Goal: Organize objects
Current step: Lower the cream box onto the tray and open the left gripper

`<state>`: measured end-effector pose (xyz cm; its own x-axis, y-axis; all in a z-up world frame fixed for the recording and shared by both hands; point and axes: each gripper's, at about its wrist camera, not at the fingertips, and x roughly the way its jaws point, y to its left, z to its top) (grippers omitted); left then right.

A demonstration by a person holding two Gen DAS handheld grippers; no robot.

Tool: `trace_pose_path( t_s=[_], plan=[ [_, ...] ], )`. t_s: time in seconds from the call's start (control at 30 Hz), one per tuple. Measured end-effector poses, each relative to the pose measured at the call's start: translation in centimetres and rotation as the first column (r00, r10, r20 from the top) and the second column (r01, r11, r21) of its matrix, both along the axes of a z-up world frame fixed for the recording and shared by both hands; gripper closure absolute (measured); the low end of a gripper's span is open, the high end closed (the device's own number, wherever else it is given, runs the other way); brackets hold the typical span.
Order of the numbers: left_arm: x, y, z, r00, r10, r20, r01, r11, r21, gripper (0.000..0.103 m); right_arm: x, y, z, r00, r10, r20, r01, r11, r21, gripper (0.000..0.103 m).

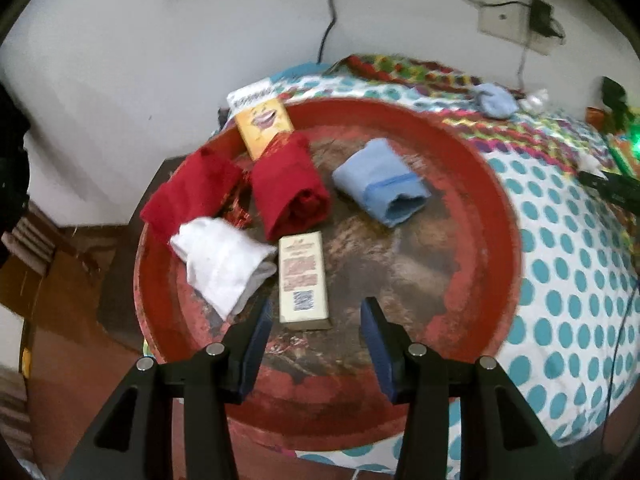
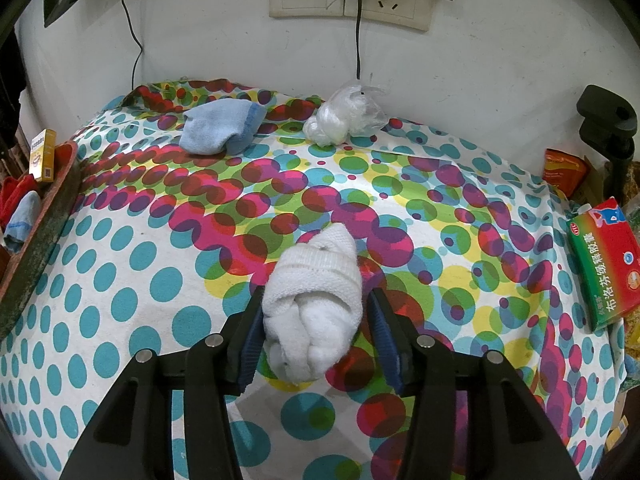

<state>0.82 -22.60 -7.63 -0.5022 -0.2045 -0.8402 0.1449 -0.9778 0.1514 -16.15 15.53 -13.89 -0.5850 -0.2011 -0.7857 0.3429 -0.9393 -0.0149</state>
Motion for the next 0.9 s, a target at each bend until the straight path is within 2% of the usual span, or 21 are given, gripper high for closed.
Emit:
trace_pose_path(
  t_s=[0.1, 0.2, 0.43, 0.53, 0.67, 0.73, 0.9],
  plan=[
    [0.4, 0.4, 1.2, 0.998, 0.002, -0.06, 0.0, 0.999, 0.033, 0.056, 0.0, 0.0, 0.0, 1.0, 0.0, 0.0, 0.0, 1.0, 0.0, 0.056],
    [0.4, 0.4, 1.6, 0.996, 0.021, -0.083, -0.014, 0.996, 0.085, 0.056, 0.0, 0.0, 0.0, 1.0, 0.0, -0.001, 0.0, 1.0, 0.001, 0.056],
    [-0.7, 0.0, 1.2, 0.997, 0.065, -0.044, -0.057, 0.985, 0.163, 0.056, 0.0, 0.0, 0.0, 1.0, 0.0, -0.001, 0.0, 1.0, 0.001, 0.056],
    [-0.9, 0.0, 1.7, 0.996, 0.068, -0.051, -0.057, 0.979, 0.195, 0.056, 0.0, 0.0, 0.0, 1.0, 0.0, 0.0, 0.0, 1.0, -0.001, 0.056],
    [-1.8, 1.2, 2.6, 0.998, 0.054, -0.034, -0.05, 0.993, 0.105, 0.056, 0.0, 0.1, 0.0, 1.0, -0.001, 0.0, 0.001, 1.0, 0.0, 0.056],
    [-2.1, 2.0, 3.1, 0.998, 0.03, -0.051, -0.027, 0.998, 0.061, 0.056, 0.0, 0.0, 0.0, 1.0, -0.001, -0.005, 0.001, 1.0, 0.009, 0.055],
    [-2.1, 2.7, 3.2, 0.999, -0.006, -0.032, 0.008, 0.998, 0.057, 0.056, -0.1, 0.1, -0.1, 1.0, -0.001, -0.003, 0.001, 1.0, 0.005, 0.055]
  ],
)
